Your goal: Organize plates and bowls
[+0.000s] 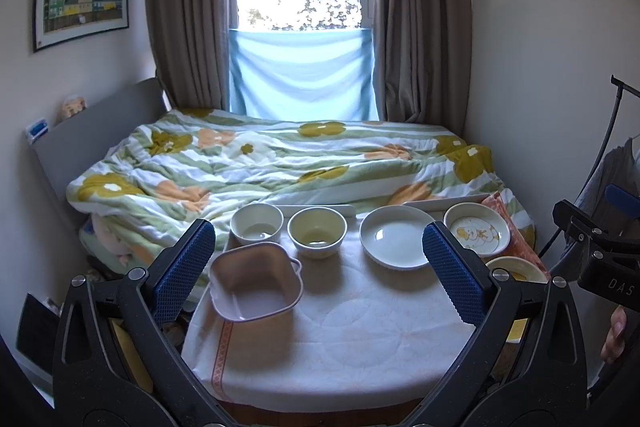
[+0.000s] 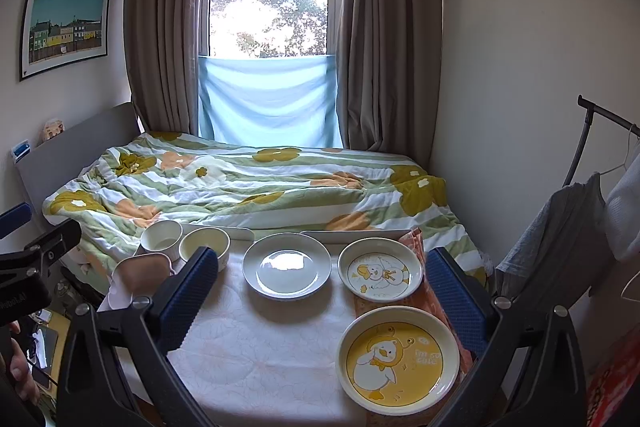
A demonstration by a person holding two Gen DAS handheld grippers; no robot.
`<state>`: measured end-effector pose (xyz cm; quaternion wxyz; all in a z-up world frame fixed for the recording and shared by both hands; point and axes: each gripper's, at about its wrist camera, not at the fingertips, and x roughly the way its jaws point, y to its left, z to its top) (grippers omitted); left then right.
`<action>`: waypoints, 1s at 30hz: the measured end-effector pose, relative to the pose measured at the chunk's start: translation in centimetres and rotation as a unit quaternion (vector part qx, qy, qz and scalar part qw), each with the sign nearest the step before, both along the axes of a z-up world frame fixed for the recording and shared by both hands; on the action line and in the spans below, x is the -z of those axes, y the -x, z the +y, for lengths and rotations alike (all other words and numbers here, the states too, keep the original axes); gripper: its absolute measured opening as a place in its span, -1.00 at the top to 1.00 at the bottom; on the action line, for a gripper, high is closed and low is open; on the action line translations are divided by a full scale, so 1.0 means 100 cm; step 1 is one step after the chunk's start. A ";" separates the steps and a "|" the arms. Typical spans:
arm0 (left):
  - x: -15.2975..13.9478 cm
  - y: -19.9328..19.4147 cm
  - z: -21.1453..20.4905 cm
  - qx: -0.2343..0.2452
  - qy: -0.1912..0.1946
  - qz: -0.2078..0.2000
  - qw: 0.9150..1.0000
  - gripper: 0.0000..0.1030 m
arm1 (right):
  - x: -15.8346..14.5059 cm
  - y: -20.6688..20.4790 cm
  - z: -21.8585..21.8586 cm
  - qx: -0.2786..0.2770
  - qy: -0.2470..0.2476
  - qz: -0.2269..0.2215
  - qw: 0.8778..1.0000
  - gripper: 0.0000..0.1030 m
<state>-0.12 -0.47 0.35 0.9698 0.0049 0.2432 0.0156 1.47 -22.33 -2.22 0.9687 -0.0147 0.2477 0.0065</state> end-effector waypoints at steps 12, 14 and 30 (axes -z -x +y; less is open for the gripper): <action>0.000 0.002 0.000 -0.002 -0.001 0.000 1.000 -0.99 | -0.001 0.006 0.000 -0.001 -0.002 -0.006 1.000 -0.99; 0.000 0.001 0.000 -0.002 -0.001 0.000 1.000 -0.99 | -0.001 0.006 0.000 -0.002 -0.003 -0.005 1.000 -1.00; 0.000 0.001 0.001 -0.006 -0.002 0.000 1.000 -0.99 | -0.002 0.007 0.003 -0.005 -0.004 -0.006 1.000 -1.00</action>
